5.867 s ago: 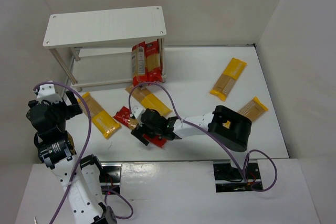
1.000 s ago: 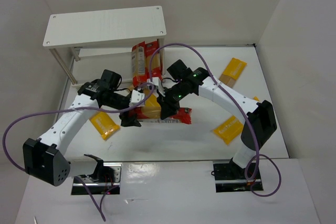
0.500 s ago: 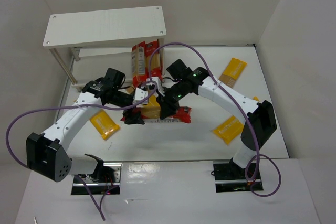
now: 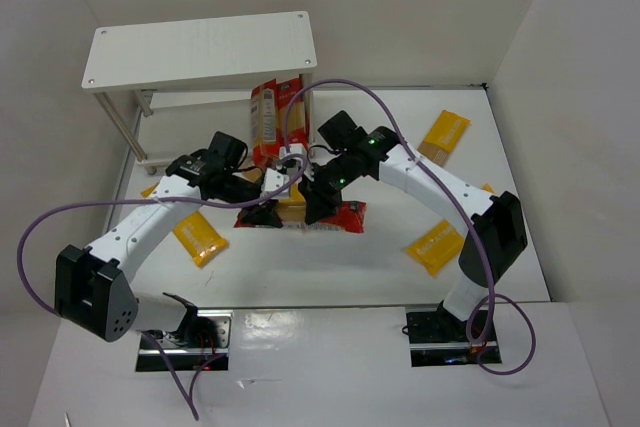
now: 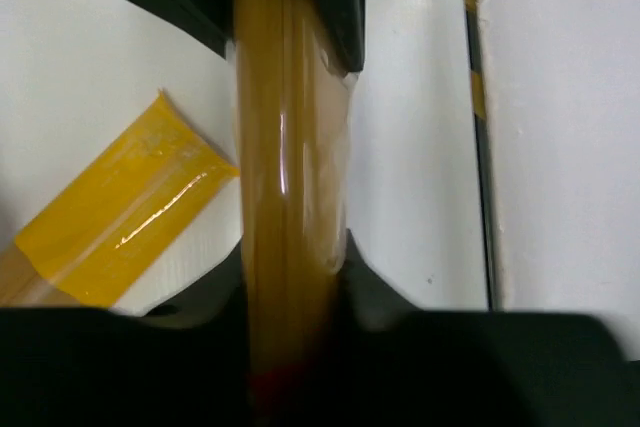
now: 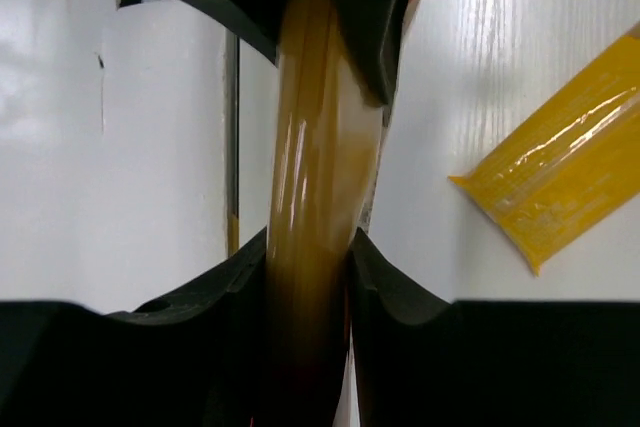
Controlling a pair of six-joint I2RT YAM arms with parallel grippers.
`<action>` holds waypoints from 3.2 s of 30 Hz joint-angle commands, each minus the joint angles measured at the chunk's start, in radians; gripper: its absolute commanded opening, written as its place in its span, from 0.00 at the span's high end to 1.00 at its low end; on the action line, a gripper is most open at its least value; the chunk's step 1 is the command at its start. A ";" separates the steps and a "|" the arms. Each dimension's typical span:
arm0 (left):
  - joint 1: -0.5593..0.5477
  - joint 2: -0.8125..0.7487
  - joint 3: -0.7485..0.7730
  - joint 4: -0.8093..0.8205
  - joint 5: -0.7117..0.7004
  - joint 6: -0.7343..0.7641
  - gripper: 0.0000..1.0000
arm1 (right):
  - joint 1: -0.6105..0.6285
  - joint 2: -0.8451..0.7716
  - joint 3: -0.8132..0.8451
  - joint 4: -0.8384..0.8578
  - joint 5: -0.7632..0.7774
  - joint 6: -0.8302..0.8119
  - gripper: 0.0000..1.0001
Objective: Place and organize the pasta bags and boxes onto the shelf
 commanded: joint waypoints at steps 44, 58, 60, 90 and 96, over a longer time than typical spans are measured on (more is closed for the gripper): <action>0.306 -0.388 -0.163 0.401 -0.409 -0.774 1.00 | -0.444 -0.369 -0.115 0.296 0.256 0.351 0.00; 0.287 -0.292 -0.150 0.544 -0.922 -0.952 1.00 | -0.620 -0.533 -0.268 0.253 0.501 0.399 0.00; 0.277 -0.263 -0.150 0.571 -0.968 -0.990 1.00 | -0.671 -0.533 -0.268 0.244 0.500 0.399 0.00; 0.216 -0.008 -0.236 1.038 -0.930 -1.242 1.00 | -0.919 -0.591 -0.348 0.235 0.408 0.390 0.00; 0.276 0.079 -0.236 1.108 -0.815 -1.279 1.00 | -0.929 -0.591 -0.348 0.235 0.408 0.390 0.00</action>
